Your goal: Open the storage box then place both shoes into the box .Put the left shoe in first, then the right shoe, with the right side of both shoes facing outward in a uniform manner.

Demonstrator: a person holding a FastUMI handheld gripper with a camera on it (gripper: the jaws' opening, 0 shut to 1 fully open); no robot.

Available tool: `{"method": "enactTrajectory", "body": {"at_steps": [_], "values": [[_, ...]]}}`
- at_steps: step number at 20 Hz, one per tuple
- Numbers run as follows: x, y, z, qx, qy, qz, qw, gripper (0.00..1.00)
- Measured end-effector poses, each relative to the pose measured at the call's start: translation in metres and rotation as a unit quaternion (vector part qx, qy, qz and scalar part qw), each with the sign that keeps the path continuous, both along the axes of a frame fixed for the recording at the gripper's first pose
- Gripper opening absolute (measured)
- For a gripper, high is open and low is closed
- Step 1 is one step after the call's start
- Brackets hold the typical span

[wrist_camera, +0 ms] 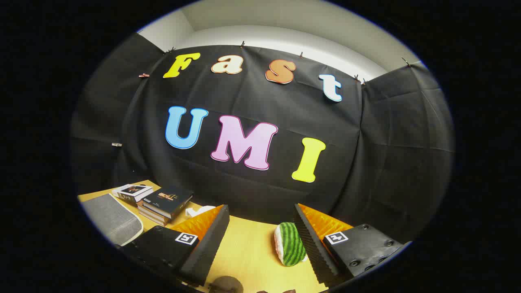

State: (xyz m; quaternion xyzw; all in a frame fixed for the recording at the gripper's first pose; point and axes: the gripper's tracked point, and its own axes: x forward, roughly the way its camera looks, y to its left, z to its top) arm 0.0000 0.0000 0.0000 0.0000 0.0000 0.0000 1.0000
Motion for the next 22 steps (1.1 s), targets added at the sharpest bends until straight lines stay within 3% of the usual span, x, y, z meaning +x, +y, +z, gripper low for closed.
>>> {"method": "enactTrajectory", "body": {"at_steps": [22], "values": [[0.006, 0.001, -0.02, 0.013, 0.03, 0.003, 0.999, 0.97]]}}
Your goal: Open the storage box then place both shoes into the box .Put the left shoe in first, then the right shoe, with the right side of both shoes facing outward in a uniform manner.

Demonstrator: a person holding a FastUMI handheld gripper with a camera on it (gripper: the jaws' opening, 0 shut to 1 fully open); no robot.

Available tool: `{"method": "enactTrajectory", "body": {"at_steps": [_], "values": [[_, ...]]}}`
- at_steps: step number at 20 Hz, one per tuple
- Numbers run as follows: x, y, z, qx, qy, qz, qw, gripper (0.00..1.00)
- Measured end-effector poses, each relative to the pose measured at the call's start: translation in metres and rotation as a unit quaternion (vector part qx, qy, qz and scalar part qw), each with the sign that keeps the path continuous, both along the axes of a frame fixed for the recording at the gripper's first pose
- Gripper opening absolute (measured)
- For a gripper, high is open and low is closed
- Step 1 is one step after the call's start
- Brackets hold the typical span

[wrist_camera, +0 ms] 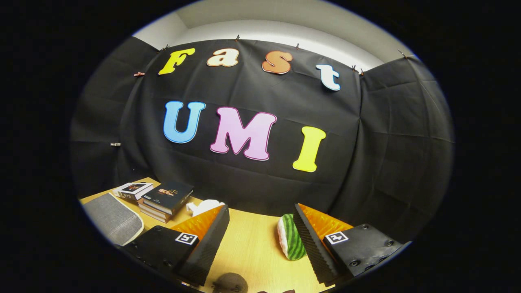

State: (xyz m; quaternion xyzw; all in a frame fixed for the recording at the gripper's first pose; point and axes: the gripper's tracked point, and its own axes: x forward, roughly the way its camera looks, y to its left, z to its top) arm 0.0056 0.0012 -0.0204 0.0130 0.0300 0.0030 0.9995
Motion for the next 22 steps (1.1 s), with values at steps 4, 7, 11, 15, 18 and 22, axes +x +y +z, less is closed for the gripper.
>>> {"method": "enactTrajectory", "body": {"at_steps": [4, 7, 11, 15, 18, 22], "values": [[0.004, 0.008, -0.002, 0.0, 0.002, 0.012, 1.0, 0.97], [0.005, 0.041, -0.009, 0.025, 0.018, 0.075, 0.997, 0.97], [-0.002, 0.102, -0.032, 0.086, 0.066, 0.199, 0.974, 0.97], [-0.03, 0.16, -0.069, 0.171, 0.16, 0.32, 0.918, 0.99], [-0.056, 0.203, -0.09, 0.257, 0.23, 0.388, 0.855, 0.99], [-0.082, 0.256, -0.106, 0.374, 0.306, 0.446, 0.753, 0.98]]}}
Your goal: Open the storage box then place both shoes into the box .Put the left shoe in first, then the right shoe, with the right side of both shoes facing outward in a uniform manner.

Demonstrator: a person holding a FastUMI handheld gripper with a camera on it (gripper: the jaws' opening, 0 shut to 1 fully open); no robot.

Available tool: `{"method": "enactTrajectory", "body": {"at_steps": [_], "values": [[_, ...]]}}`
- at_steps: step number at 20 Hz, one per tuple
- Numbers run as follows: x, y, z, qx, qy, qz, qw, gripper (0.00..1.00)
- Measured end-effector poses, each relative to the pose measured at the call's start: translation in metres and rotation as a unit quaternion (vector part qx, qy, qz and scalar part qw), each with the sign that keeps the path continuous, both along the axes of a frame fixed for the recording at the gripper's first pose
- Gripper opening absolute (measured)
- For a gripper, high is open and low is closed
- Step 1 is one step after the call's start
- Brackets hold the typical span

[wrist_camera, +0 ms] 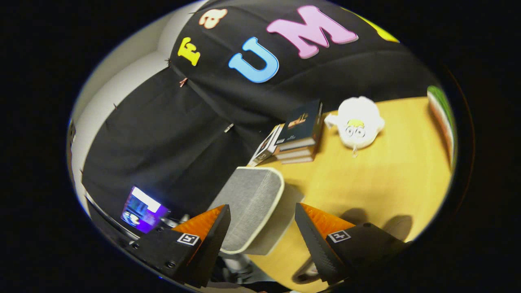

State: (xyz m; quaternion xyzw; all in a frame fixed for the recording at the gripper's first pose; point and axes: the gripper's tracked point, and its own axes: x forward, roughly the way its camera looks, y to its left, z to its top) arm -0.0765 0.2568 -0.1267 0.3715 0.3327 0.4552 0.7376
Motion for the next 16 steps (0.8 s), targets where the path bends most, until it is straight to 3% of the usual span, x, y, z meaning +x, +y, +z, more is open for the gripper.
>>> {"method": "enactTrajectory", "body": {"at_steps": [5, 9, 16], "values": [[-0.021, 0.046, -0.034, 0.054, 0.126, 0.061, 0.989, 0.98], [-0.029, 0.077, -0.052, 0.088, 0.189, 0.092, 0.974, 0.97], [-0.029, 0.108, -0.06, 0.161, 0.281, 0.102, 0.941, 0.93]]}}
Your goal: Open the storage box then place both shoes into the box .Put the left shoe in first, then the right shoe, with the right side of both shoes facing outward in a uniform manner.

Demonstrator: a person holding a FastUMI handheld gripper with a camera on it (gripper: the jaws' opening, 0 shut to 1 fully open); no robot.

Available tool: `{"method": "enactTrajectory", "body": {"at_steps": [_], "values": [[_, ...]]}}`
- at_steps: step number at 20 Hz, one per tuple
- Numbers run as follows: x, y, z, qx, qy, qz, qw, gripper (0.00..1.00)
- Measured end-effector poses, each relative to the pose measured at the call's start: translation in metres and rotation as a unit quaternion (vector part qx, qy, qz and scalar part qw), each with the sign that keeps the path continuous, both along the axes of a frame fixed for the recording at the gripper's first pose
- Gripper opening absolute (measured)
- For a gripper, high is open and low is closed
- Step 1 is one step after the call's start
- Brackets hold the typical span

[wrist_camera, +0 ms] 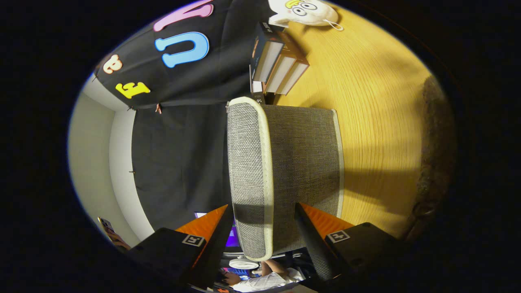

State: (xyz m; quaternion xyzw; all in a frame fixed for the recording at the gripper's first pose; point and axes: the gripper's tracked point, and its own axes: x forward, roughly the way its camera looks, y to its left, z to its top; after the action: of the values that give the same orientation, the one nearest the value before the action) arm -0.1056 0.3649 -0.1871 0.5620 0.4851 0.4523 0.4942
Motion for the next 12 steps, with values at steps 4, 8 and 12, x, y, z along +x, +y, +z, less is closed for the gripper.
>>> {"method": "enactTrajectory", "body": {"at_steps": [4, 8, 12], "values": [[0.0, -0.006, 0.015, 0.022, -0.005, -0.007, 1.0, 0.45], [0.001, -0.013, 0.034, 0.003, -0.058, -0.031, 0.998, 0.05], [0.006, -0.007, 0.054, -0.031, -0.083, -0.056, 0.994, 0.05]]}}
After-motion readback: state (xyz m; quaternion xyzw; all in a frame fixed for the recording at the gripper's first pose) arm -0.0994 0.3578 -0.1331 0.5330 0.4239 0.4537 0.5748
